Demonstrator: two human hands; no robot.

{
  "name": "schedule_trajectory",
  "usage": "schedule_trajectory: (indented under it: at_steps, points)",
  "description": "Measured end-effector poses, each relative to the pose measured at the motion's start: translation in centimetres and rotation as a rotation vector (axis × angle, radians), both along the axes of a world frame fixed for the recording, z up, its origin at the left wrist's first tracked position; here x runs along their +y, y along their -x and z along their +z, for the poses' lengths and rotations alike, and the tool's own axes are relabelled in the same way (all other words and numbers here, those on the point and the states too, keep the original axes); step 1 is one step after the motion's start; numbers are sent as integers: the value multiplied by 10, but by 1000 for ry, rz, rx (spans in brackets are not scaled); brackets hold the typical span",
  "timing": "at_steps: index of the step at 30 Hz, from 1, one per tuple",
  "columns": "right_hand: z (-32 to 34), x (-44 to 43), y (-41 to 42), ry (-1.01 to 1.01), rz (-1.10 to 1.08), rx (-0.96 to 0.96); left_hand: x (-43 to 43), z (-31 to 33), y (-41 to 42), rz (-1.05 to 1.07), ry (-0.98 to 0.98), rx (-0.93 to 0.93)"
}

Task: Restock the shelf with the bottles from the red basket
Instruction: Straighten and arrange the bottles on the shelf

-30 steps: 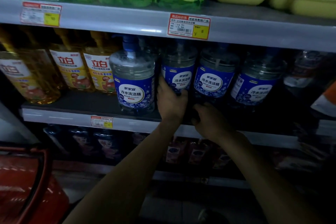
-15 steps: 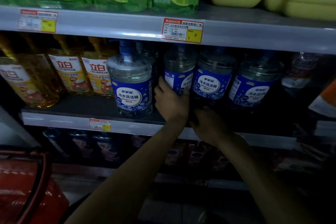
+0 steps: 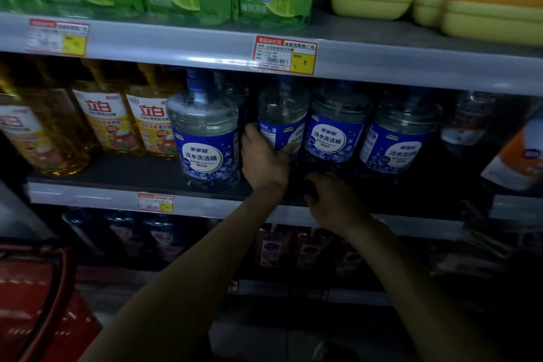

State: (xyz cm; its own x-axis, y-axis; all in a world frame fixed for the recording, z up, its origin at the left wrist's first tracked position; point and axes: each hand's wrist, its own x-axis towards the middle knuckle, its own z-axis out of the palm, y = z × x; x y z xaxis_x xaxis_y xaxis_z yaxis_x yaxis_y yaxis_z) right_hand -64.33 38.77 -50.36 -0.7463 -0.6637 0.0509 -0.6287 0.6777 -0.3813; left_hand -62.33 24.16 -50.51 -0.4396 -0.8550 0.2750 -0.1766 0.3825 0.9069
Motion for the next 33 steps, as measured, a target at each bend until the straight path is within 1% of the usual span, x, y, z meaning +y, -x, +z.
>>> schedule_trajectory:
  at_steps: [4, 10, 13, 18, 20, 23, 27, 31, 33]
  points:
    - [12, -6, -2, 190, -79, -94, 11, -2, -13, 0, 8, 22]
    - [27, -14, 1, 530, -245, -357, 24, -5, -36, -85, -2, 76]
    - [28, -14, 4, 677, -256, -485, 27, -10, -43, -141, 14, 88]
    - [26, -3, -1, 797, -288, -576, 20, -9, -47, -307, -45, 98]
    - [25, 0, -5, 809, -327, -563, 18, -5, -47, -366, -61, 93]
    - [22, 5, -8, 811, -409, -493, 20, -3, -44, -441, -60, 84]
    - [22, 13, -9, 832, -488, -452, 24, -1, -37, -534, -101, 110]
    - [20, 21, -8, 934, -578, -461, 33, -5, -28, -609, -149, 166]
    - [19, 25, -11, 966, -605, -430, 38, -8, -24, -662, -167, 194]
